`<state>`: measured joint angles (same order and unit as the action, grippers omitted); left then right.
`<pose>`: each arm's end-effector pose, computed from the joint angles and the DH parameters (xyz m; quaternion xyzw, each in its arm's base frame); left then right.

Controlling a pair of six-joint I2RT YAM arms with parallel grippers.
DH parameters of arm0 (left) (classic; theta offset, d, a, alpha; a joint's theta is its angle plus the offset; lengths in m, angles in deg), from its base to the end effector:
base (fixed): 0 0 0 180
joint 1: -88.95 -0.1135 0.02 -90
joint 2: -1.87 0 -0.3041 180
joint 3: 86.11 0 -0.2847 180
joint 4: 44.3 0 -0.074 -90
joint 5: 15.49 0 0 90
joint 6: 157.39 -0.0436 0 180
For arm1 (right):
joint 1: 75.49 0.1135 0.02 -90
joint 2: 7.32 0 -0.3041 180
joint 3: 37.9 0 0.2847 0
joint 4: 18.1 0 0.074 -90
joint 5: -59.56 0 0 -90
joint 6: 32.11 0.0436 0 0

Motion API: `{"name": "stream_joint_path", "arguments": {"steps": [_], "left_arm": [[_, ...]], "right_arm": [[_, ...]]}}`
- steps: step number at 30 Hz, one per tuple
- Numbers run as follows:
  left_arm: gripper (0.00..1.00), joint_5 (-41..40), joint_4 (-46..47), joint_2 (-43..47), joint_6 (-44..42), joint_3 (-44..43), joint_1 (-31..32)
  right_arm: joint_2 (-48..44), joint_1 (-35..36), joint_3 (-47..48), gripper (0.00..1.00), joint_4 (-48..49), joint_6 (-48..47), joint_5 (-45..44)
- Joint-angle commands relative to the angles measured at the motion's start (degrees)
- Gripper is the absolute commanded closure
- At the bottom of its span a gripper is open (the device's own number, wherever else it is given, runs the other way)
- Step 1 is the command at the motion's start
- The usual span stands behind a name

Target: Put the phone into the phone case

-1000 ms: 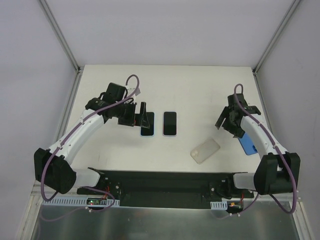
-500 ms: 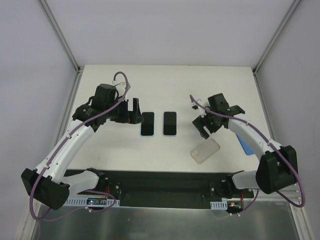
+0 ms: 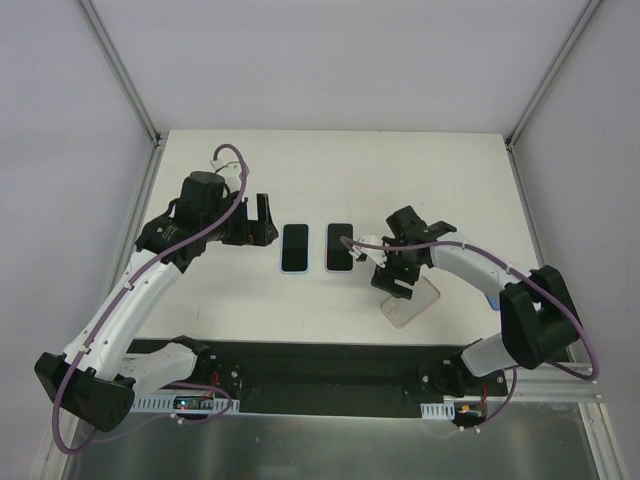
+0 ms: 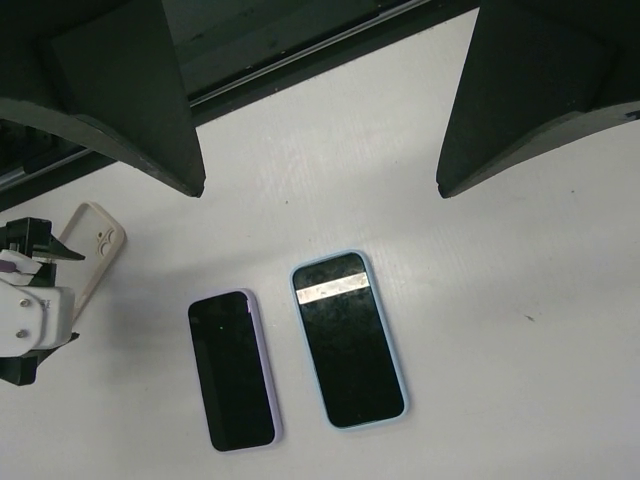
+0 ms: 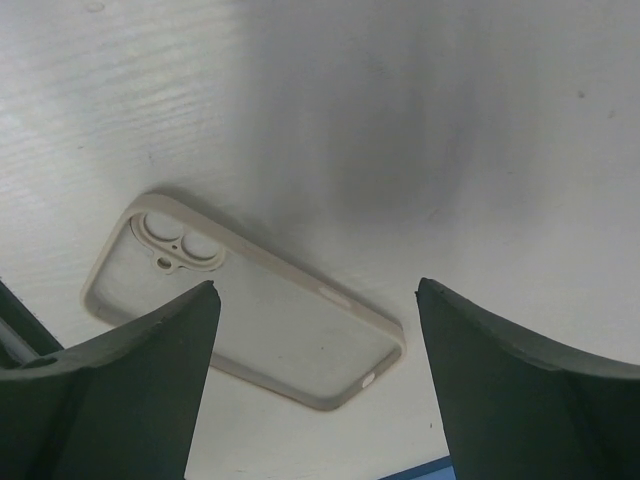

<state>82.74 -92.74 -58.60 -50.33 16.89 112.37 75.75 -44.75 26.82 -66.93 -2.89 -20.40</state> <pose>0.2200 -0.1021 0.3972 0.0832 0.8687 -0.2264 0.4326 0.2530 0.1593 0.2180 -0.7116 0.6689 0.0318 0.2126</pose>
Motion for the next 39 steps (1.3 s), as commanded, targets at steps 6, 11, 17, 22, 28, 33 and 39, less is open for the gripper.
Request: {"name": "stream_joint_path", "arguments": {"steps": [6,11,17,22,28,33,39], "left_arm": [[0.01,-3.1,0.9,1.6,0.3,0.4,-0.6],[0.01,-4.1,0.9,0.9,0.3,0.3,-0.7],[0.01,-4.7,0.9,2.3,0.1,0.3,-3.1],[0.01,-6.7,0.9,3.3,0.0,0.6,-3.6],[0.01,-6.9,0.9,2.7,0.1,0.7,-3.6],[0.01,-6.9,0.9,3.1,0.3,0.8,-3.6],[0.01,-6.2,0.9,2.9,0.6,0.8,-3.6]], "right_arm": [[5.8,1.1,-0.9,0.21,4.1,-3.2,-0.7],[8.7,2.0,-0.7,0.23,4.2,-3.2,-2.1],[9.6,2.0,-1.8,0.44,6.3,-3.7,-2.6],[10.4,2.0,0.0,0.79,6.5,-0.9,-2.7],[9.9,1.4,4.4,0.99,4.2,7.9,-5.7],[9.5,-0.5,10.1,0.99,1.1,24.2,-5.5],[8.8,-1.2,11.4,0.99,-2.1,37.6,-6.2]]}}
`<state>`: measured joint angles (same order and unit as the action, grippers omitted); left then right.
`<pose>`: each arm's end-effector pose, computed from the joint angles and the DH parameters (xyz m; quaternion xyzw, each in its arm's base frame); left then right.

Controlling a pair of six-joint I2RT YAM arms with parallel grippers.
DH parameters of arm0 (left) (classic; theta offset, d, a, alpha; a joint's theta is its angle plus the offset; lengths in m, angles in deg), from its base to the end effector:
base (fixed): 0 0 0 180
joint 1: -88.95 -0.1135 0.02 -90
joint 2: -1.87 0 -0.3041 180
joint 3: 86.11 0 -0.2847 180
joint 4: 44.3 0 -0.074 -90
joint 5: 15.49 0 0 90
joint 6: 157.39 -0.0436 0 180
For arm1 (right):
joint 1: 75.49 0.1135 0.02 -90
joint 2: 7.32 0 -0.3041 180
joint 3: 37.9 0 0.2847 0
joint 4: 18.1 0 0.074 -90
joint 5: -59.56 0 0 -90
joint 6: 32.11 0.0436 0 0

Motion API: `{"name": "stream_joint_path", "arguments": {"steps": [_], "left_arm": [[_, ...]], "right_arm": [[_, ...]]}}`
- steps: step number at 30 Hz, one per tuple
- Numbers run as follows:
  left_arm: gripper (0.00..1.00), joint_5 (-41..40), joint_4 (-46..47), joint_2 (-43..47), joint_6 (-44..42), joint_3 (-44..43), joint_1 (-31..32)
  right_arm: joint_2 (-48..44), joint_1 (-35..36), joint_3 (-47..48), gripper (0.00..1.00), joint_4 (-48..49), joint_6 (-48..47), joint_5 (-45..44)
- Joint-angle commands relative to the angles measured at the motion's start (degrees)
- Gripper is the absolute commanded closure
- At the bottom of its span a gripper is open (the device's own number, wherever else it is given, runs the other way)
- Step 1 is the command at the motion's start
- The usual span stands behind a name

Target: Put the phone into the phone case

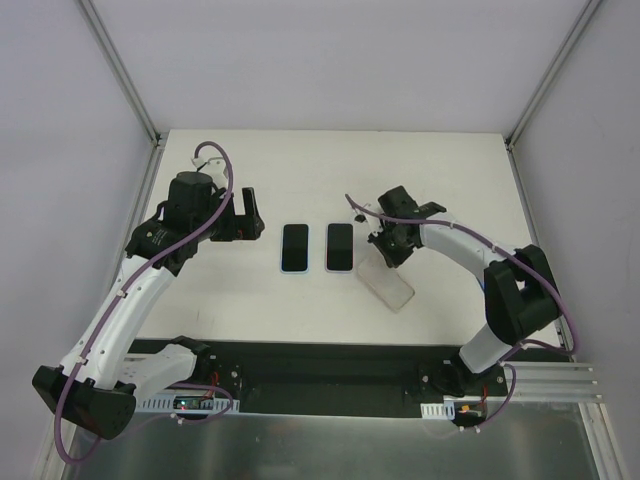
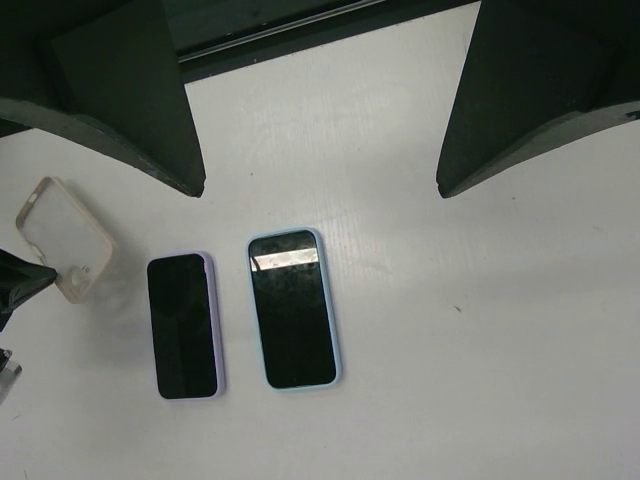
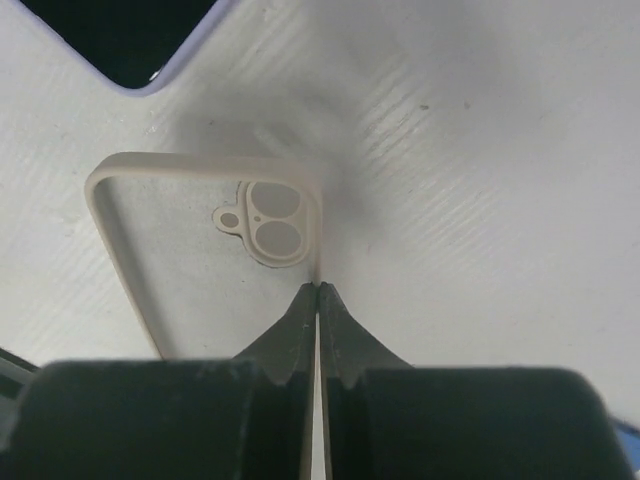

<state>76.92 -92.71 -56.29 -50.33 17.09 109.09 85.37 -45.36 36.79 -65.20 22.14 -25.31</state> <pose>0.2166 -0.0814 0.4045 0.0338 0.8642 -0.1772 0.4696 0.3046 0.1813 0.2228 -0.5385 0.8134 0.0331 0.2173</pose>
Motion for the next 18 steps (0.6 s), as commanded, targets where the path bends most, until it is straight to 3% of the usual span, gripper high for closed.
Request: {"name": "stream_joint_path", "arguments": {"steps": [1,9,13,18], "left_arm": [[0.01,-0.1,0.9,0.5,0.6,0.6,-0.3],[0.01,-0.3,0.9,0.8,0.7,0.7,-0.3],[0.01,-0.1,0.9,1.1,0.7,0.7,-0.3],[0.01,0.0,0.9,1.1,0.7,0.7,-0.3]], "right_arm": [[-0.8,-1.2,1.4,0.99,-3.9,16.5,-1.4],[-0.7,-8.5,-1.5,0.98,-3.4,29.5,-4.4],[-2.4,-8.9,-2.3,0.60,-2.1,31.6,-6.5],[-4.4,-11.5,0.1,0.29,-5.0,26.1,-16.8]]}}
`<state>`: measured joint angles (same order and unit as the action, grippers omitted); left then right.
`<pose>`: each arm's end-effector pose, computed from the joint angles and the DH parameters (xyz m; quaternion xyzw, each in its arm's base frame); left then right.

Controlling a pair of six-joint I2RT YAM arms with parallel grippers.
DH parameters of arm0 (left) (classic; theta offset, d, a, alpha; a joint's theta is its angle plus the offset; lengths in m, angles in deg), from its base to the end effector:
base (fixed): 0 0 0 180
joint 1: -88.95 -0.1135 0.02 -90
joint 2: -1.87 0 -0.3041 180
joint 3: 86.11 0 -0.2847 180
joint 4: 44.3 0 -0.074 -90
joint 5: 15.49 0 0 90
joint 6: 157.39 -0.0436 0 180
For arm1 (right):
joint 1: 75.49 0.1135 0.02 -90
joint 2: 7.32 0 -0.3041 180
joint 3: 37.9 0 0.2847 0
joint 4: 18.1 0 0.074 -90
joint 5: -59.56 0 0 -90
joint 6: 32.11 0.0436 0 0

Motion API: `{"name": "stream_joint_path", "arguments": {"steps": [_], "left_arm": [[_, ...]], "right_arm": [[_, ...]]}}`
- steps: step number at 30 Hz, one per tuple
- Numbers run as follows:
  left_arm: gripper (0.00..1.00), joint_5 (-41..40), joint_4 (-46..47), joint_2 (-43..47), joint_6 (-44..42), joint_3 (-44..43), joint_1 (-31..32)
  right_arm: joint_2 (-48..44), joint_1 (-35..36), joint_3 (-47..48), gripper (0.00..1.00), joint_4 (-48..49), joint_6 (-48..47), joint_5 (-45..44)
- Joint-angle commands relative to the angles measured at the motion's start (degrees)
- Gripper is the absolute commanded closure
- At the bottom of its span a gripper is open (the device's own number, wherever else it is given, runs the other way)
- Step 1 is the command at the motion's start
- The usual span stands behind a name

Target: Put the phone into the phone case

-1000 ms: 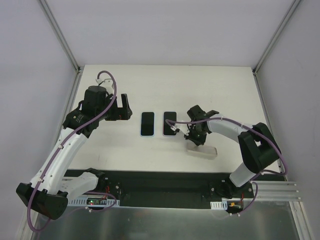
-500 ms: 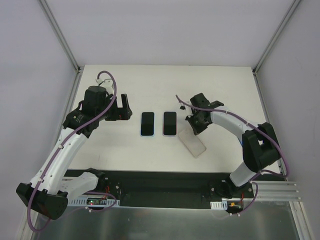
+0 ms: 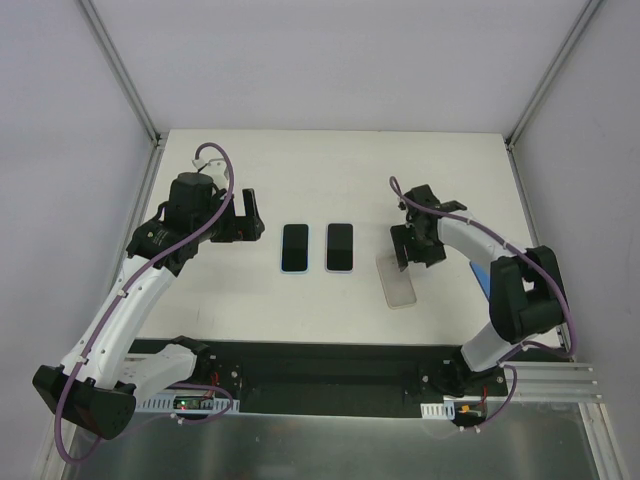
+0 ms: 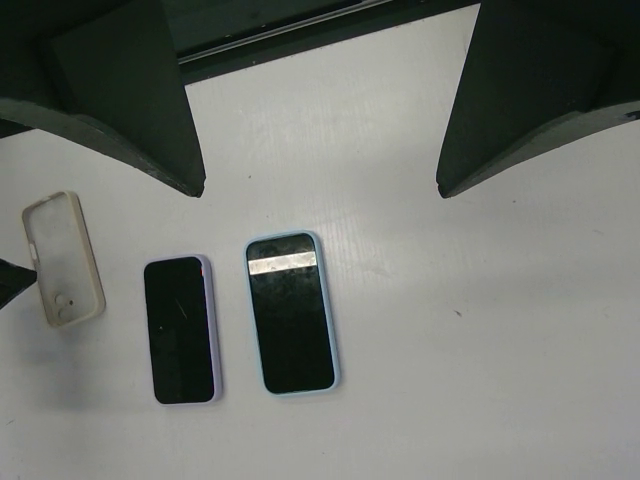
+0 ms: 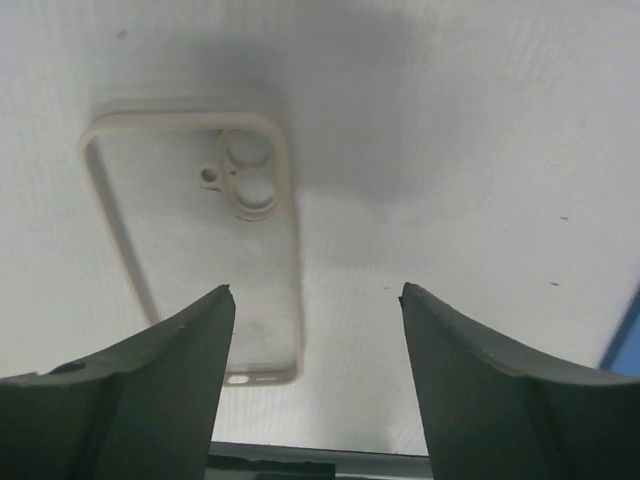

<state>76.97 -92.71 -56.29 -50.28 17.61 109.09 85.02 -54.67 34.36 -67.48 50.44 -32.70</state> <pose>0.2169 -0.0815 0.4011 0.0336 0.8665 -0.1766 0.4657 0.3194 0.1196 0.2095 -0.2368 0.9549 0.0015 0.1793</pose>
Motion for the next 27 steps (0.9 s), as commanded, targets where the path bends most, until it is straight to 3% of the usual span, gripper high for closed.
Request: {"name": "stream_joint_path", "arguments": {"steps": [1,4,6,11,15,18,27], "left_arm": [[0.01,0.1,0.9,1.1,0.7,0.2,-0.3],[0.01,0.3,0.8,1.1,0.7,0.3,-0.3],[0.01,0.4,1.0,0.8,0.7,0.3,-0.3],[0.01,0.9,1.1,0.0,0.9,0.2,-0.3],[0.01,0.6,1.2,-0.3,0.8,0.3,-0.3],[0.01,-0.3,1.2,-0.2,0.8,0.5,-0.3],[0.01,-0.9,1.4,-1.1,0.8,0.6,-0.3]], "right_arm": [[-4.5,-3.2,2.7,0.19,-3.2,-3.7,-11.8],[-5.6,-10.0,4.5,0.04,-4.5,-5.9,-17.0],[-5.2,-16.3,6.5,0.04,-5.9,-5.4,-16.2],[-4.8,-27.1,8.3,0.03,-8.4,7.3,-11.3],[-5.2,-28.7,5.6,0.03,-4.8,13.9,-12.9],[-5.0,-30.2,3.7,0.04,-1.6,15.9,-19.0],[1.7,-37.9,7.0,0.01,-1.0,20.7,-17.4]]}}
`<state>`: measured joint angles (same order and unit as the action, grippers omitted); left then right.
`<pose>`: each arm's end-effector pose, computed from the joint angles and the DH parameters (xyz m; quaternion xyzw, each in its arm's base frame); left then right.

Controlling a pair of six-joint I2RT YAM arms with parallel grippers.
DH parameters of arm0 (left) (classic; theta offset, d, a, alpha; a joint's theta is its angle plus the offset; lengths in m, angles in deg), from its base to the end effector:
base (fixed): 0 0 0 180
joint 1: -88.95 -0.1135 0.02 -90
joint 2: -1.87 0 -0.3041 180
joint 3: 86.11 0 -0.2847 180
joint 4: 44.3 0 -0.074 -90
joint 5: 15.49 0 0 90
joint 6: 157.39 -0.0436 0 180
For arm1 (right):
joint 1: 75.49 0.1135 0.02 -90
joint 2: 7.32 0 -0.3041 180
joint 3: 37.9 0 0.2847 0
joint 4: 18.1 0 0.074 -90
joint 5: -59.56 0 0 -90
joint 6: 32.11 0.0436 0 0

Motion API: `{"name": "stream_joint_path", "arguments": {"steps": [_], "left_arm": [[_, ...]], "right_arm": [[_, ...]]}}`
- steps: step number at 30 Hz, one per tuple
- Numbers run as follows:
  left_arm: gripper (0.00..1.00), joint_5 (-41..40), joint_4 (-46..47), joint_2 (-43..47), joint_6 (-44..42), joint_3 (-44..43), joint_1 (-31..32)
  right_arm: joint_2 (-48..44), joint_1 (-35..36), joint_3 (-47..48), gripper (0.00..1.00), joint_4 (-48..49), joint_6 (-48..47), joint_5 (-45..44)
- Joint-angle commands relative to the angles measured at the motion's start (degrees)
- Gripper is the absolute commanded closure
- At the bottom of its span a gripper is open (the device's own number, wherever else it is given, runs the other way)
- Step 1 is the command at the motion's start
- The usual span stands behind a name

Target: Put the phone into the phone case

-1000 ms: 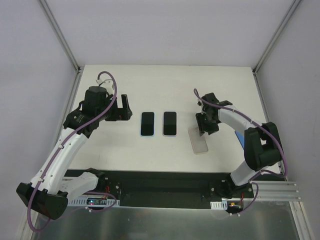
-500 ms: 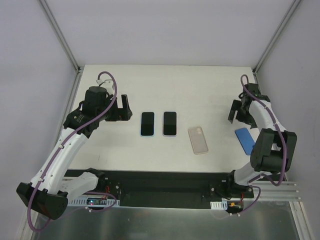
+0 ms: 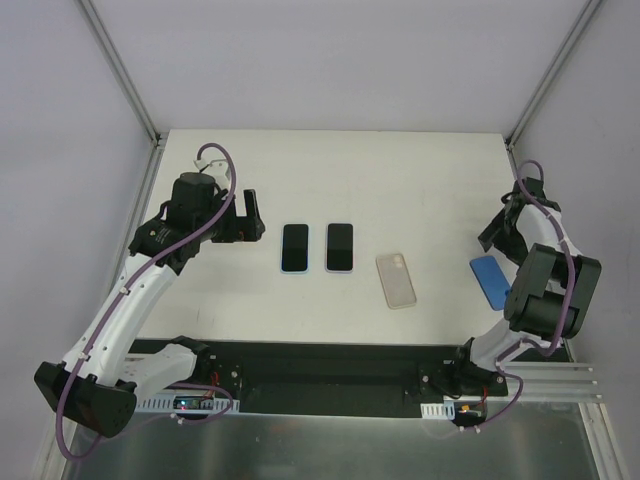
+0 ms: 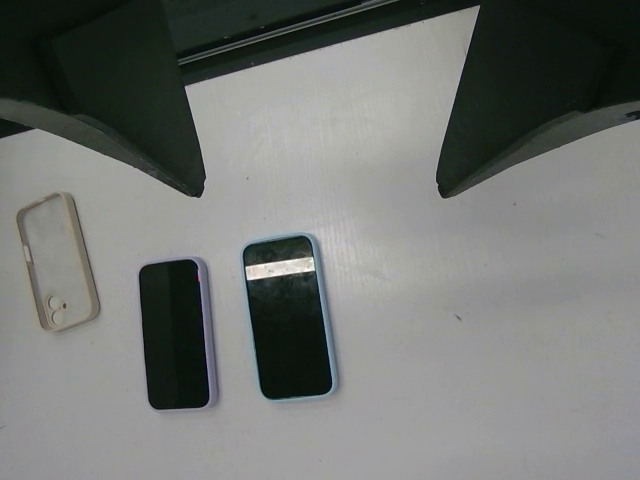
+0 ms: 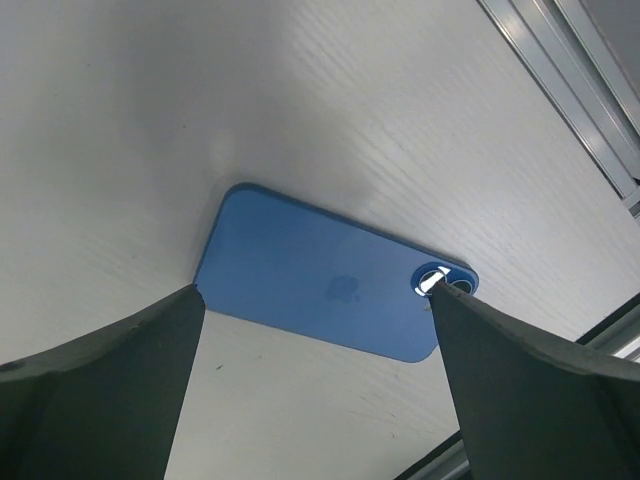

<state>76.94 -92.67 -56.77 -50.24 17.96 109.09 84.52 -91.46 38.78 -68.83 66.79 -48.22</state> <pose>0.2193 -0.0824 0.3971 0.0331 0.8699 -0.1747 0.4600 0.3345 -0.1096 0.2375 0.2396 0.9366 -0.1636 0.1966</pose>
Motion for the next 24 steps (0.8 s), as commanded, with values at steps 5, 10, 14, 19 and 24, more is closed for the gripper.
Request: {"name": "stream_joint_path", "arguments": {"steps": [5,10,14,19,24], "left_arm": [[0.01,-2.1,1.3,0.2,0.7,0.6,-0.3],[0.01,-1.9,1.4,0.1,0.3,0.5,-0.3],[0.01,-2.0,1.6,-0.3,0.2,0.6,-0.3],[0.01,-2.1,1.6,-0.1,0.3,0.5,-0.3],[0.01,-1.8,1.6,-0.2,0.3,0.5,-0.3]], "right_arm": [[7.8,-2.8,5.1,0.01,0.1,4.2,-2.9],[12.0,-3.3,8.1,0.05,0.0,2.4,1.2],[13.7,-3.1,7.5,0.05,1.4,-0.2,3.6],[15.8,-3.1,8.4,0.06,0.8,-1.9,8.5],[14.8,-1.2,6.9,0.06,2.5,-4.3,16.0]]}}
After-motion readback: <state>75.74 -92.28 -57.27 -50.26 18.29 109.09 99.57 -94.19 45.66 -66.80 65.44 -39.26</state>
